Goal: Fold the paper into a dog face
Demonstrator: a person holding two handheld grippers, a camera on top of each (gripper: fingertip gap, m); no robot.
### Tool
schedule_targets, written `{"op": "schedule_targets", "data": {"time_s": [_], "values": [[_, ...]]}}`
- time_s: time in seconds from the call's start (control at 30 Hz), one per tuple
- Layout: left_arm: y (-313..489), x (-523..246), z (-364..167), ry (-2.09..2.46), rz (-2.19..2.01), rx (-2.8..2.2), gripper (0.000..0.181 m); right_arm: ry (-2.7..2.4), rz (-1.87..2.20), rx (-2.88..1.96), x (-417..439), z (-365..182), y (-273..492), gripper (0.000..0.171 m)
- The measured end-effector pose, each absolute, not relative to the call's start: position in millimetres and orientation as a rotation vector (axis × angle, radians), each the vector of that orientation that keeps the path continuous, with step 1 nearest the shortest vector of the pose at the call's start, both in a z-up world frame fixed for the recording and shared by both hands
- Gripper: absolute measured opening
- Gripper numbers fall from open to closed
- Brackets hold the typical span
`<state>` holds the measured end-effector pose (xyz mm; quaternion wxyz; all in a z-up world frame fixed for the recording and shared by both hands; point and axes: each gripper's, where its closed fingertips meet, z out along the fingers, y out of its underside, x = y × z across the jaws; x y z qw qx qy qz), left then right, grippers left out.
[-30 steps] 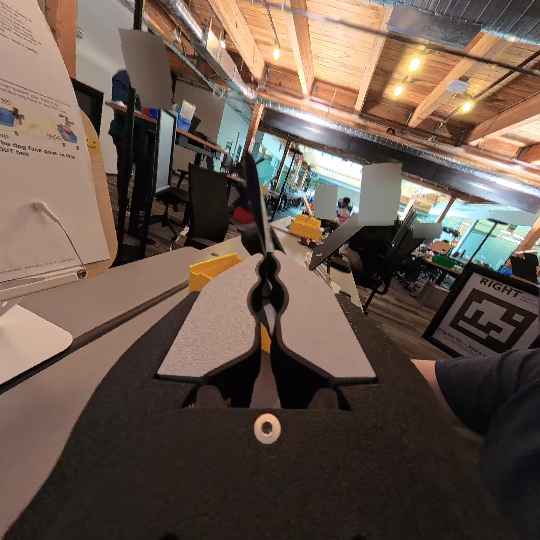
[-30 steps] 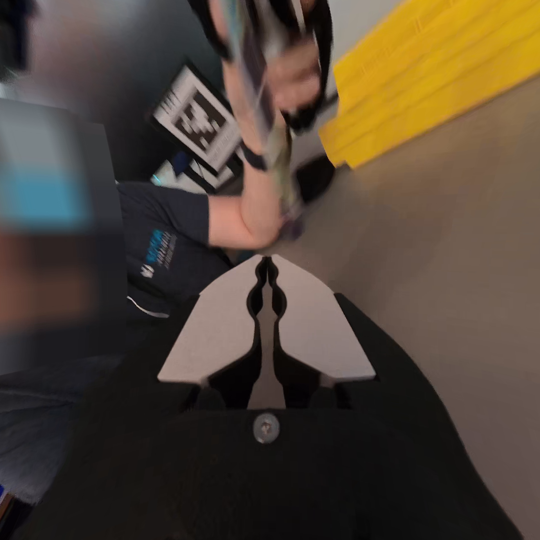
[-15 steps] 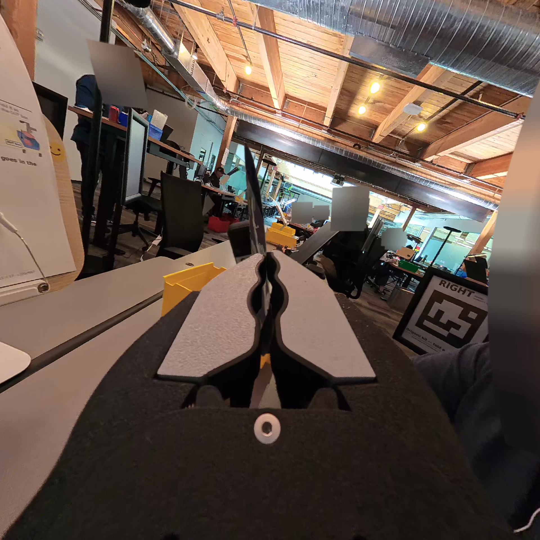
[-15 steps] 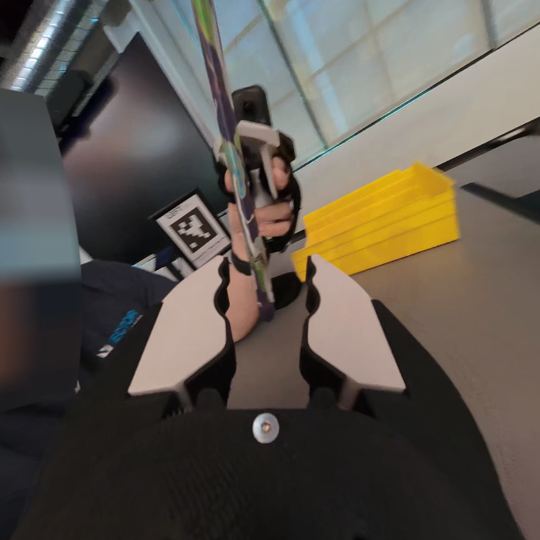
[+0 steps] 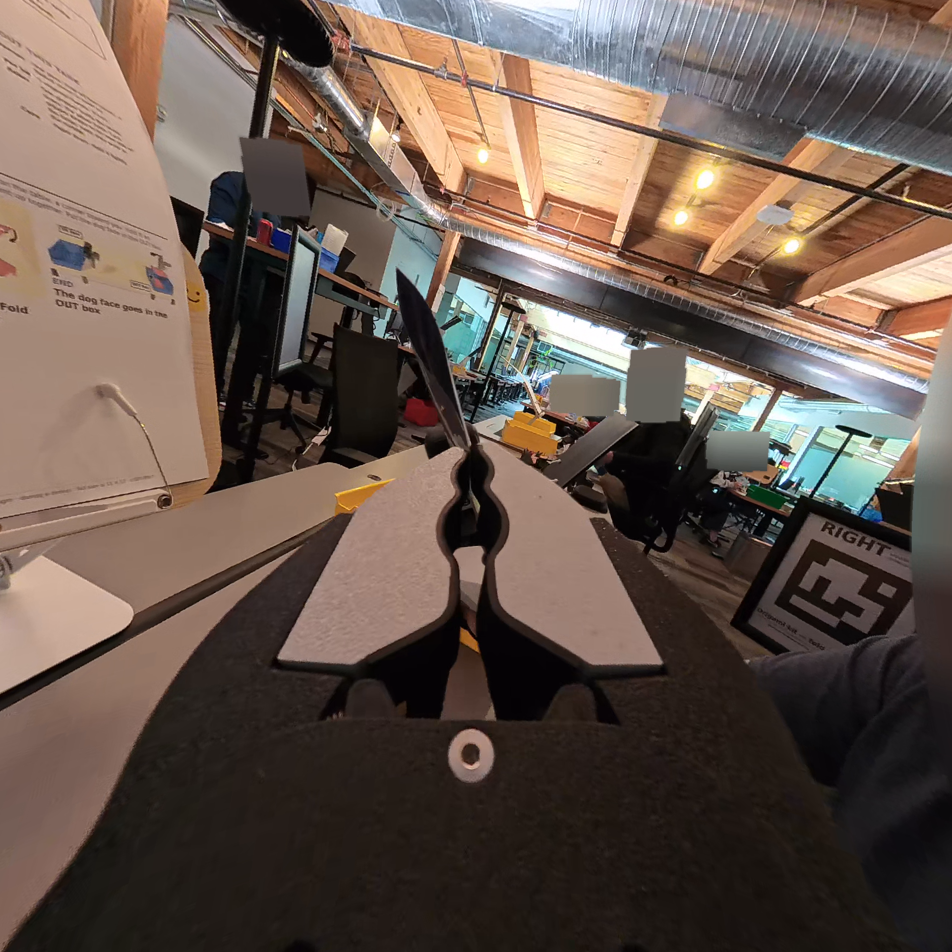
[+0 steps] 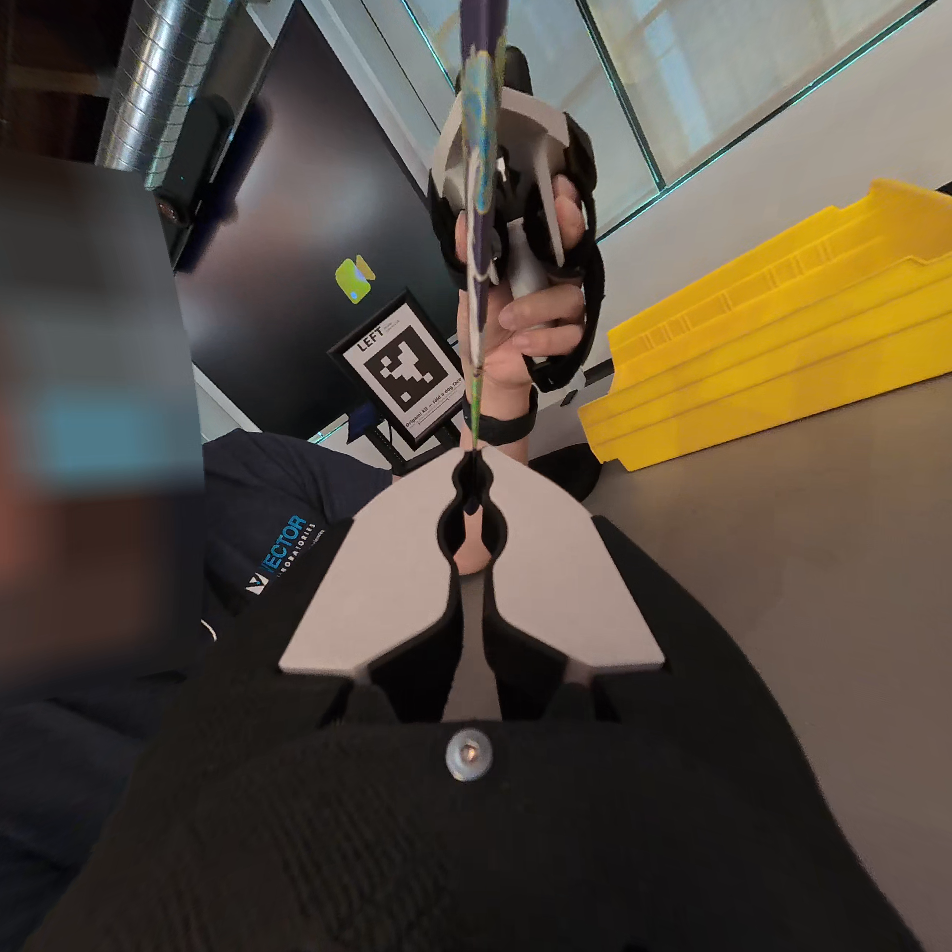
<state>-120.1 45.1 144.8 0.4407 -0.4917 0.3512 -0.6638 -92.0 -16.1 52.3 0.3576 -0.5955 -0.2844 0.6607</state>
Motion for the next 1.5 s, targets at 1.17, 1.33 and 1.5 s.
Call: {"op": "schedule_targets", "data": {"time_s": [1.17, 1.33, 1.5], "values": [[66, -178, 171, 0.724, -1.640, -1.129, 0.000, -0.725, 1.603, -1.616, -86, 35, -4, 0.008], [47, -154, 162, 0.854, -1.719, -1.150, 0.000, -0.605, 1.452, -1.473, -69, 60, 12, 0.040], [37, -133, 152, 0.922, -1.750, -1.180, 0.000, -0.669, 1.547, -1.472, -81, 57, 1, 0.043]]}}
